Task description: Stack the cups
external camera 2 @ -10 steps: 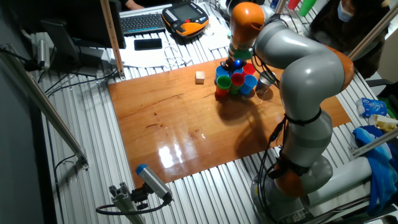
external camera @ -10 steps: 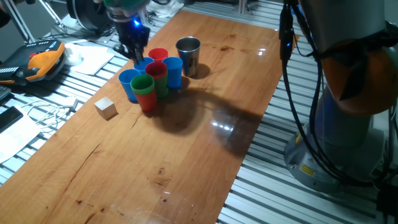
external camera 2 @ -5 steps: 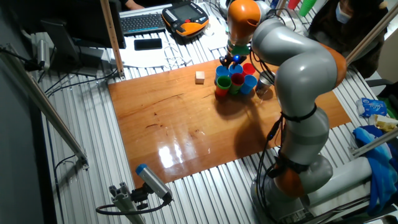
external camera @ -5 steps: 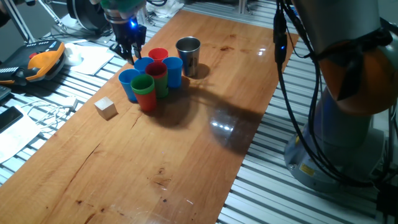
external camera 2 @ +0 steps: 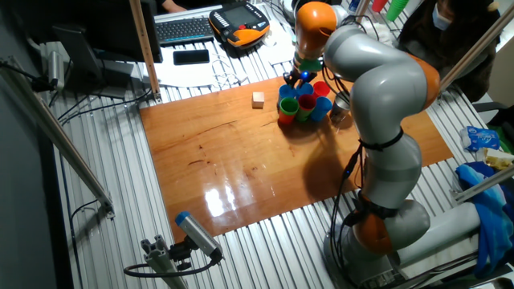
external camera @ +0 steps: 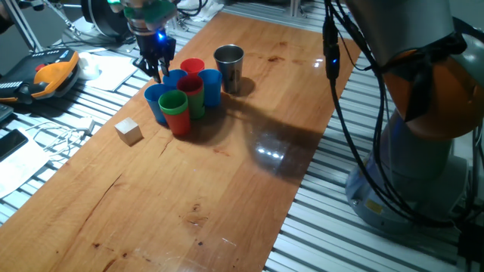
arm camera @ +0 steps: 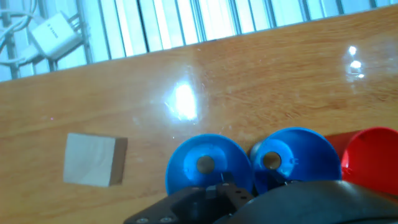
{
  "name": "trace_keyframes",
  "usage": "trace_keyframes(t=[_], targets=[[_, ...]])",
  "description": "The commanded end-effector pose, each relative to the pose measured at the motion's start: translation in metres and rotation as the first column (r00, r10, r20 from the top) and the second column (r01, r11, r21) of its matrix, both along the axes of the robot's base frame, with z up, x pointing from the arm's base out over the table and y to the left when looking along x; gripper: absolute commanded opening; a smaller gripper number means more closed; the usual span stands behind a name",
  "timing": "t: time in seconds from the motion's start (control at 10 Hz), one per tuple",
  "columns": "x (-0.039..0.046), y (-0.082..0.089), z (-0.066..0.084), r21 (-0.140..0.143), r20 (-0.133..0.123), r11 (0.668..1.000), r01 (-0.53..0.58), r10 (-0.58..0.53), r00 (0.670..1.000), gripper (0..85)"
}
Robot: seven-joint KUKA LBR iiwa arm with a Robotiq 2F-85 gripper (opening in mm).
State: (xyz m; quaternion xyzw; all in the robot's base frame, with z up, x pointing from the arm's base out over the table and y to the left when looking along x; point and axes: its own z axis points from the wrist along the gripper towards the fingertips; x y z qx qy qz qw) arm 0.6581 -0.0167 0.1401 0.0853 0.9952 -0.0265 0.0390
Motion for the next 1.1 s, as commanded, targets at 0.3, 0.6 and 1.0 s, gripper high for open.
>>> trace_keyframes(t=[0.3, 0.6, 1.0], targets=[[0.0033, 0.0, -0.012, -0.009, 0.0, 1.0, -0.014, 0.014, 1.0, 34.0], [0.0034, -0.005, -0.02, -0.012, 0.008, 0.999, -0.031, 0.031, 0.999, 34.0], [-0.0009, -0.013, -0.034, -0.006, 0.03, 0.999, -0.045, 0.045, 0.999, 34.0]])
